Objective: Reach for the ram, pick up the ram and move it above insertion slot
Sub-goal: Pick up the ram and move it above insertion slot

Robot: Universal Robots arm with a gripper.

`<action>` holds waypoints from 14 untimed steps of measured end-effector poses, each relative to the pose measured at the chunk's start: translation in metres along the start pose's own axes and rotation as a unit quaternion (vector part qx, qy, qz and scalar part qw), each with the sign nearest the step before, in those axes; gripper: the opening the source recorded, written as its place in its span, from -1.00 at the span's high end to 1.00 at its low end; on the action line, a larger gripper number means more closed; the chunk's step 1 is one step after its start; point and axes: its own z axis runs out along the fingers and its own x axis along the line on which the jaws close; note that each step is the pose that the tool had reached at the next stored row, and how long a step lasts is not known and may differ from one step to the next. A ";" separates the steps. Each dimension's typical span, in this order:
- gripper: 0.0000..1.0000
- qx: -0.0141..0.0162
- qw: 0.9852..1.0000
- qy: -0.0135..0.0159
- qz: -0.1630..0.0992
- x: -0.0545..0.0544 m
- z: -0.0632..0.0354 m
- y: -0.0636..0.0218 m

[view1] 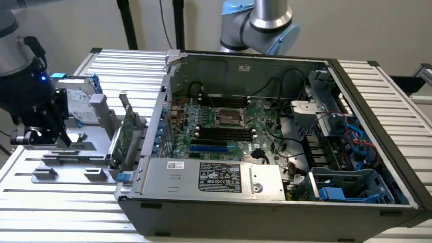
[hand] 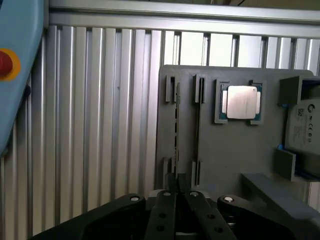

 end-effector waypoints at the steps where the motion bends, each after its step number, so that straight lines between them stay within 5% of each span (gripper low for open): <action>1: 0.74 0.000 1.000 0.000 0.000 0.000 -0.0045 -0.0022; 14: 0.74 0.000 1.000 0.000 -0.001 -0.005 -0.0594 -0.0349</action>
